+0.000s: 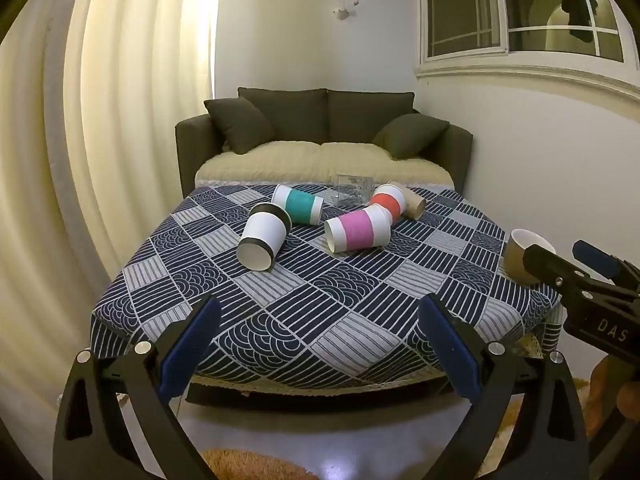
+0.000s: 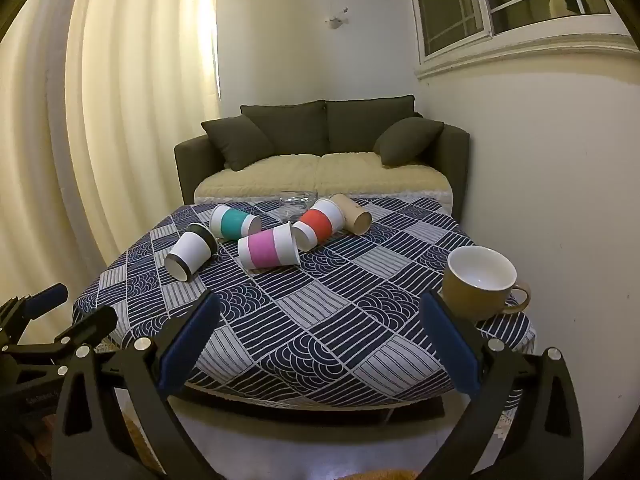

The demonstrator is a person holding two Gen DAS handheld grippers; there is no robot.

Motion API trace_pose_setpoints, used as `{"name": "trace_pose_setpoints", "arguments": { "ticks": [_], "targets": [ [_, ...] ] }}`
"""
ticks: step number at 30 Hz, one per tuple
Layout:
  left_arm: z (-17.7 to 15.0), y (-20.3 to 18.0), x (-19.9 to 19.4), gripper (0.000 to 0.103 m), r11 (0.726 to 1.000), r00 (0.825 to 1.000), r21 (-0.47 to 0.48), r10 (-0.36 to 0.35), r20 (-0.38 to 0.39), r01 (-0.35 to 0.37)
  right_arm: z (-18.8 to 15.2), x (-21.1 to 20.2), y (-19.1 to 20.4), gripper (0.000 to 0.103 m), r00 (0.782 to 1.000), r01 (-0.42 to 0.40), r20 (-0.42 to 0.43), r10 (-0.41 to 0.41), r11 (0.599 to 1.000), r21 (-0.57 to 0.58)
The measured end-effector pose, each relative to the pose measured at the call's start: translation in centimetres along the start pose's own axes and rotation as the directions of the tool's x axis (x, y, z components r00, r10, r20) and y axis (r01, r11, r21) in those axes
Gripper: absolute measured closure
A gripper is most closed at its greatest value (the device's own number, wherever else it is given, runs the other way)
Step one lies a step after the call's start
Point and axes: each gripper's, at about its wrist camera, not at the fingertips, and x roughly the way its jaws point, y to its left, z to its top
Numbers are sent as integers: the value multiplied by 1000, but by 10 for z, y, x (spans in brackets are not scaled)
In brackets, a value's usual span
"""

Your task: Flip cup upright

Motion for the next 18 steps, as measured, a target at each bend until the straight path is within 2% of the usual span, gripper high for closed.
{"name": "trace_pose_setpoints", "arguments": {
  "ticks": [18],
  "targets": [
    [2,-3,0,6,1000,1000,11,5,-6,-5,1,0,1,4,1000,-2,-4,2,1000,-4]
  ]
}}
